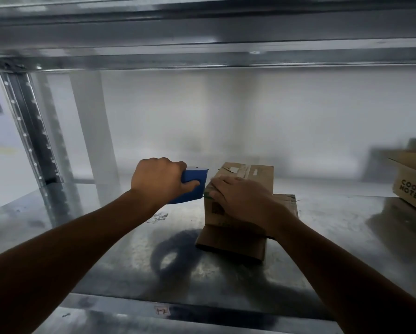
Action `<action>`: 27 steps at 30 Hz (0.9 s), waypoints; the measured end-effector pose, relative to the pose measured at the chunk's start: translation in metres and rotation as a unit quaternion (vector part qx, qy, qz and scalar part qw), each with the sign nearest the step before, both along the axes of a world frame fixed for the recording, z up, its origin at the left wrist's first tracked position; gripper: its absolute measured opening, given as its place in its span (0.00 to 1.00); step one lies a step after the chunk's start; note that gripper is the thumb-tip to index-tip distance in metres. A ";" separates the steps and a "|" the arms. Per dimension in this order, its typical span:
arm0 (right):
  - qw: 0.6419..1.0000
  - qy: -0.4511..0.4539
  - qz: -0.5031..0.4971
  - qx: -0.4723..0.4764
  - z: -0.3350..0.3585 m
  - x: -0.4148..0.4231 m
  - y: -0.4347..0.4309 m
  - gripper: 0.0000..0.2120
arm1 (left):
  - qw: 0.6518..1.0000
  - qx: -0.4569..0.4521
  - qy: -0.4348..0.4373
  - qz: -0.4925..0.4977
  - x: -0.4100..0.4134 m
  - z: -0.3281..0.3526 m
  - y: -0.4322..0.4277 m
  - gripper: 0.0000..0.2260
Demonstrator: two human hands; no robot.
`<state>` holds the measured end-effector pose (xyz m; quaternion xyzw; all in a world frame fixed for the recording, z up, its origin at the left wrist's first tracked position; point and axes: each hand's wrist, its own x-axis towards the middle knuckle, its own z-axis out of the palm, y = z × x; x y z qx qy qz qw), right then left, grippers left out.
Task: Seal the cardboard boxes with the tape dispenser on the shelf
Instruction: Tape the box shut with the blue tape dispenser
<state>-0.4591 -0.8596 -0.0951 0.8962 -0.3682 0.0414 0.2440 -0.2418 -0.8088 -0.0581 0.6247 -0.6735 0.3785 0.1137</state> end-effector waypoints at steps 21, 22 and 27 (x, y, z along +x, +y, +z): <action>0.993 -0.051 0.010 0.110 0.032 0.009 0.034 0.32 | 0.986 -0.076 0.135 -0.056 0.043 -0.015 -0.005 0.19; 0.994 -0.046 0.009 0.099 0.031 0.008 0.037 0.30 | 0.987 -0.072 0.131 -0.057 0.041 -0.014 -0.004 0.20; 0.992 -0.060 -0.023 0.112 0.031 0.013 0.040 0.23 | 0.986 -0.065 0.141 -0.064 0.045 -0.004 -0.003 0.19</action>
